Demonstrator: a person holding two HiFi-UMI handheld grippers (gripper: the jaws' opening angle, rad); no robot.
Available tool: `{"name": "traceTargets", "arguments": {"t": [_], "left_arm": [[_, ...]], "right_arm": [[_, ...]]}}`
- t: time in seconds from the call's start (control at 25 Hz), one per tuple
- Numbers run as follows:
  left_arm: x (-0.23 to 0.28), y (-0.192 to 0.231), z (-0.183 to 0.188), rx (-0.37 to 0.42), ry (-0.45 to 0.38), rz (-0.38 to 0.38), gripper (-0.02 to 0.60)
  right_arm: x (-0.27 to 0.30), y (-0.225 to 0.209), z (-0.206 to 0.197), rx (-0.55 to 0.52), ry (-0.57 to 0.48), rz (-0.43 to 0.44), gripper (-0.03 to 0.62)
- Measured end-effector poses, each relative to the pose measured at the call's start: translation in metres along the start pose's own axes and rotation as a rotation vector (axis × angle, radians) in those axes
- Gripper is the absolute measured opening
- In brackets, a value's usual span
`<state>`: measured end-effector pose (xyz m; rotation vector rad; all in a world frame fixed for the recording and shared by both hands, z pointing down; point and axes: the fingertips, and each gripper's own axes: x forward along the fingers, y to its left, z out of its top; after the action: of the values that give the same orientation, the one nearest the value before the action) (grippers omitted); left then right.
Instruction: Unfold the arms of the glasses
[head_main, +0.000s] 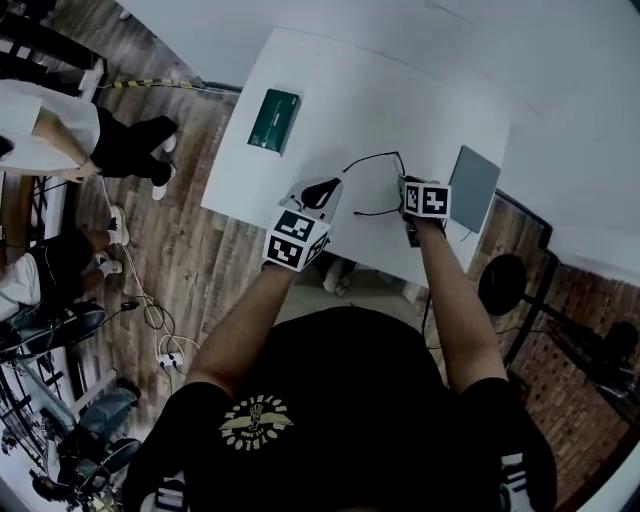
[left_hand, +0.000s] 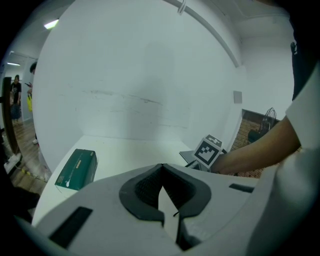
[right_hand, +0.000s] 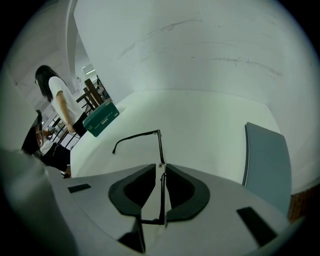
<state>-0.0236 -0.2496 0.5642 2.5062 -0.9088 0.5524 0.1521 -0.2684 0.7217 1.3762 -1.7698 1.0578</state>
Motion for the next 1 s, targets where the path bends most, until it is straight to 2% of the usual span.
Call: {"name": "traceTargets", "arguments": {"t": [0.28,0.36,0.56,0.72,1.0], "left_arm": [[-0.003,-0.004,0.006,0.026,0.001,-0.015,0.006],[-0.003,-0.005,0.004,0.030,0.007,-0.019,0.006],[-0.008,-0.002,0.012,0.042,-0.009,-0.006,0.006],[-0.018,0.006,0.033,0.059,-0.066,0.025,0.006],[-0.048,0.008,0.086,0.118,-0.191,0.091,0.006]], "right_arm": [[0.004,-0.001,0.001,-0.044,0.010,-0.028,0.063],[0.006,-0.002,0.003,-0.066,0.016,-0.042,0.023],[-0.004,-0.005,0.006,-0.105,-0.007,-0.059,0.021],[-0.032,0.000,0.018,-0.117,-0.096,-0.049,0.021],[-0.120,0.014,0.054,-0.144,-0.343,-0.037,0.021]]}}
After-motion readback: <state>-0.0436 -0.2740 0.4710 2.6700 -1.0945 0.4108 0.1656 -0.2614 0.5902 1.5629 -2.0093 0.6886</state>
